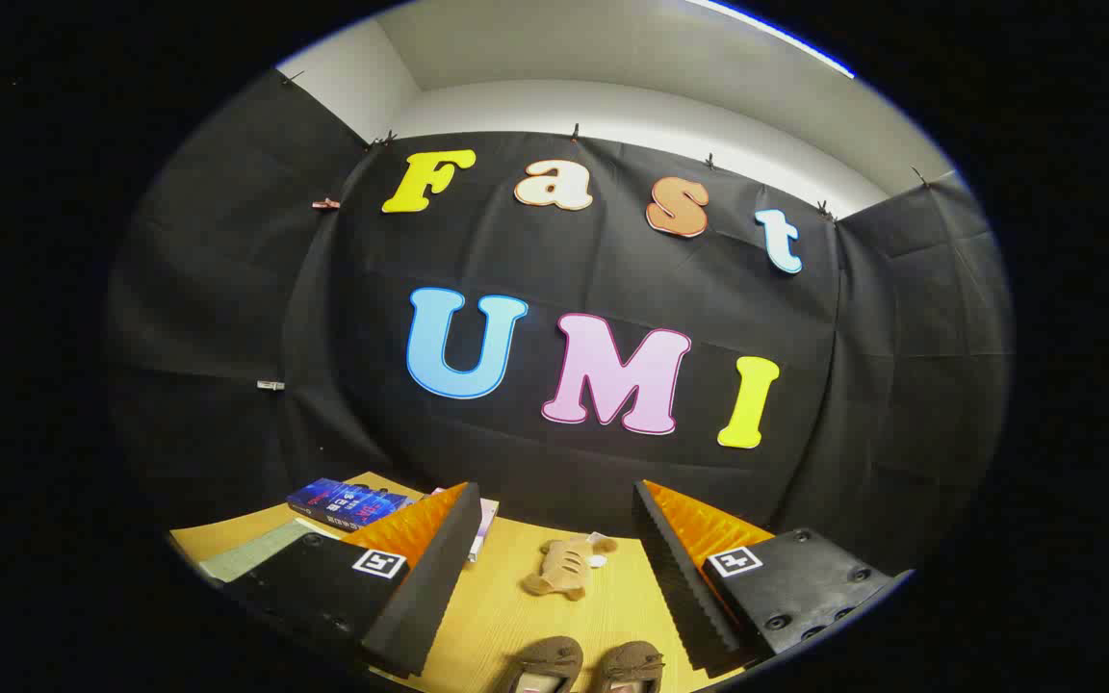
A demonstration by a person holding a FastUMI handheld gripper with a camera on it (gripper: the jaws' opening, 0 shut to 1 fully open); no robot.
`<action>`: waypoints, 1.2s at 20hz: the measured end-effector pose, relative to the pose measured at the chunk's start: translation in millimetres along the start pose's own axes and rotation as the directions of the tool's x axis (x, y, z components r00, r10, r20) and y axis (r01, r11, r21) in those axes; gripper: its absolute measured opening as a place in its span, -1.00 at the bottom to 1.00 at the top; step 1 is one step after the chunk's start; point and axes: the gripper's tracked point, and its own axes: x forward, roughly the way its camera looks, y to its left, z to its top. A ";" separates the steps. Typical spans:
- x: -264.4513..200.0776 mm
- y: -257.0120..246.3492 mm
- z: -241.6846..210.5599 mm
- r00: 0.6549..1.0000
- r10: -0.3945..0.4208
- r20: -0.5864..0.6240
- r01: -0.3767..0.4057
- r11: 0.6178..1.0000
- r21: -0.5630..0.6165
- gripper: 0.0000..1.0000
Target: Open the storage box then place both shoes into the box .Put the left shoe in first, then the right shoe, with the right side of both shoes facing outward in a uniform manner.
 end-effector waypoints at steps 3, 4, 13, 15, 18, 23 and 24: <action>0.5 2.0 0.3 1.000 0.004 0.000 -0.004 1.000 -0.002 0.95; 0.1 2.2 -0.7 1.000 0.004 -0.002 -0.004 1.000 -0.005 0.95; -4.2 11.2 -0.7 1.000 0.027 0.001 -0.027 1.000 0.000 0.95; -5.1 13.0 -1.6 0.999 0.035 -0.004 -0.034 0.999 0.014 0.95; -4.5 13.3 -0.7 0.999 0.043 -0.004 -0.042 0.999 0.018 0.95; -3.7 24.1 -9.9 0.994 0.107 -0.020 -0.107 0.994 0.027 0.95; -2.1 26.8 -16.2 0.990 0.134 -0.035 -0.132 0.990 0.042 0.95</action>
